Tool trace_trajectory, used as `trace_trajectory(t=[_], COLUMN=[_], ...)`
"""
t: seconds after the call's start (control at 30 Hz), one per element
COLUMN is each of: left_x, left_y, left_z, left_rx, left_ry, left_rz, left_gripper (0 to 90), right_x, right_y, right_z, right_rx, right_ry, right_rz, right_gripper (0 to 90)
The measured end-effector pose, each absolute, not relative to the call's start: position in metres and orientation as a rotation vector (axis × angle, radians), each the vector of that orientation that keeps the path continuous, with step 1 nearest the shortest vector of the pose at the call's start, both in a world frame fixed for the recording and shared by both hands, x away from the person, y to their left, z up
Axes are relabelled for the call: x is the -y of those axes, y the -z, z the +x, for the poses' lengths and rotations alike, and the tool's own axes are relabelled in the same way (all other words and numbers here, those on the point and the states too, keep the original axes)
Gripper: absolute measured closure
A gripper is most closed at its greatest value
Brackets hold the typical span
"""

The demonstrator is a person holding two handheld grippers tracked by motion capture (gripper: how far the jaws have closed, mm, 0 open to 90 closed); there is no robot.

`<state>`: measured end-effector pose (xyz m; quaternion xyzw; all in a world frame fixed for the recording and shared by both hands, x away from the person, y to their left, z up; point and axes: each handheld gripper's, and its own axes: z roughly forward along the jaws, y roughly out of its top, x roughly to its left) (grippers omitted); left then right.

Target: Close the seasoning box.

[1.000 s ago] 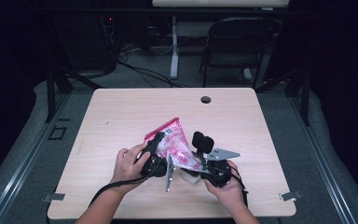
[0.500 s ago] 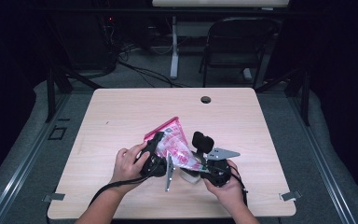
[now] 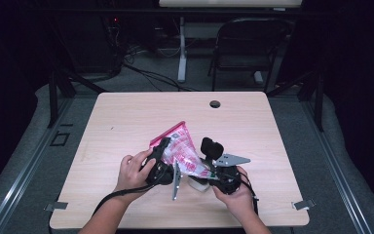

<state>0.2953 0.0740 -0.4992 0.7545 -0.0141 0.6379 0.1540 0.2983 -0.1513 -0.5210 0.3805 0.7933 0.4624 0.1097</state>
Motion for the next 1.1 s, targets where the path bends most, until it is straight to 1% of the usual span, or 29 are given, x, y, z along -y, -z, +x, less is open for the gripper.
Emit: trace_trajectory(t=[1.1], left_x=[-0.0712], left_y=[0.4976], left_z=[0.2939], left_rx=[0.057], left_ry=[-1.840], left_rz=[2.168], left_gripper=[65.4], right_x=[0.1524], right_y=[0.5225], right_z=[0.2979], right_rx=[-2.322], right_ry=[-1.373], right_rz=[1.129], right_gripper=[89.9])
